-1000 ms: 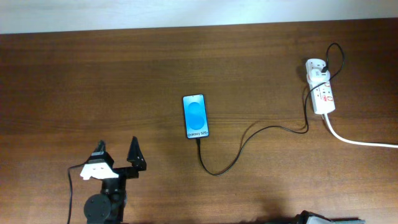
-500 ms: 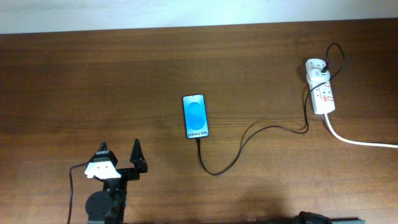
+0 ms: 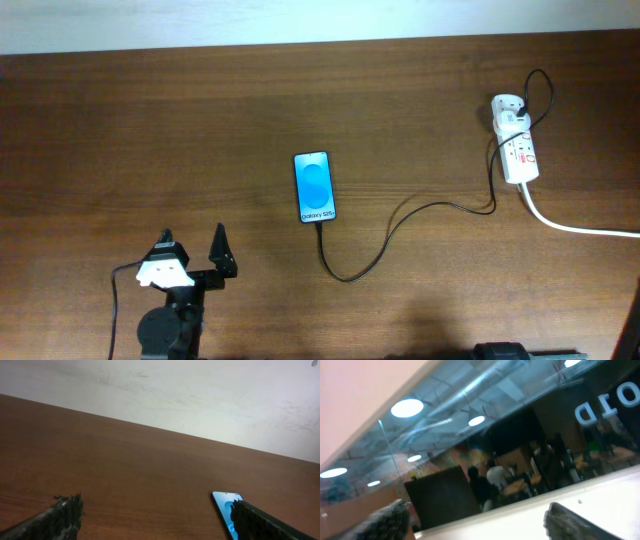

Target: Plug charger to phone and switch on socket

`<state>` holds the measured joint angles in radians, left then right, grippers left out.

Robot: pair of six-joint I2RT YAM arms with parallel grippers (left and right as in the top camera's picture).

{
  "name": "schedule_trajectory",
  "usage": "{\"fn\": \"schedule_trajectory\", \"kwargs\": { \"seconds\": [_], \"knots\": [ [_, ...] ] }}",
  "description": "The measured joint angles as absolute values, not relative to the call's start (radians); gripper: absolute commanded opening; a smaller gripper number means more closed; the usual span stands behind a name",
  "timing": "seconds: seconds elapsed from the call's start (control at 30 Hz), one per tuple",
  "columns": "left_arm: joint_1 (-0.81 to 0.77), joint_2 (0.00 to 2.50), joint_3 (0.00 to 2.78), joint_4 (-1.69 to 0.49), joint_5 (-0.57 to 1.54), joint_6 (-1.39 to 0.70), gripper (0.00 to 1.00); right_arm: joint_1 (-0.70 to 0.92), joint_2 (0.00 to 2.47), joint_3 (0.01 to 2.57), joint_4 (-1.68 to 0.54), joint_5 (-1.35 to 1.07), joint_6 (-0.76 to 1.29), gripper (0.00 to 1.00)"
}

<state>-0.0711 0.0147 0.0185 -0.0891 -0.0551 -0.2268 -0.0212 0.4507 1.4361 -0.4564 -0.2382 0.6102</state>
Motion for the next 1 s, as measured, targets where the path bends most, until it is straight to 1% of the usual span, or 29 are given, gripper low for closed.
{"fn": "schedule_trajectory", "kwargs": {
  "seconds": [0.07,0.13,0.23,0.37,0.5,0.63,0.67,0.77,0.87,0.93,1.0],
  "knots": [
    [-0.071,0.015,0.019,-0.089,-0.055,-0.227,0.99,-0.021,0.424,1.395,-0.392,-0.239,0.598,0.99],
    [-0.071,0.015,0.019,-0.089,-0.055,-0.227,0.99,-0.021,0.418,1.376,-0.383,-0.238,0.594,0.99],
    [-0.071,0.015,0.019,-0.089,-0.055,-0.227,0.99,-0.021,0.420,1.329,-0.438,-0.235,0.591,0.99],
    [-0.071,0.015,0.019,-0.089,-0.055,-0.227,0.99,-0.020,0.420,1.306,-0.496,-0.157,0.590,0.99],
    [-0.071,0.015,0.019,-0.089,-0.055,-0.227,0.99,-0.019,0.420,1.266,-0.601,-0.085,0.477,0.99],
    [-0.071,0.015,0.019,-0.089,-0.055,-0.227,0.99,-0.024,0.419,1.142,-0.599,-0.018,0.395,0.99],
    [-0.071,0.015,0.019,-0.089,-0.055,-0.227,0.99,-0.034,0.419,1.074,-0.597,0.010,0.380,0.99],
    [-0.071,0.015,0.019,-0.089,-0.055,-0.227,0.99,-0.041,0.394,0.908,-0.488,0.041,0.353,0.99],
    [-0.071,0.015,0.019,-0.089,-0.055,-0.227,0.99,-0.043,0.323,0.715,-0.300,0.056,0.328,0.99],
    [-0.071,0.015,0.019,-0.089,-0.055,-0.227,0.99,-0.043,0.227,0.551,-0.153,0.056,0.297,0.99],
    [-0.071,0.015,0.019,-0.089,-0.055,-0.227,0.99,-0.043,0.146,0.430,-0.079,0.056,0.267,0.99]
  ]
}}
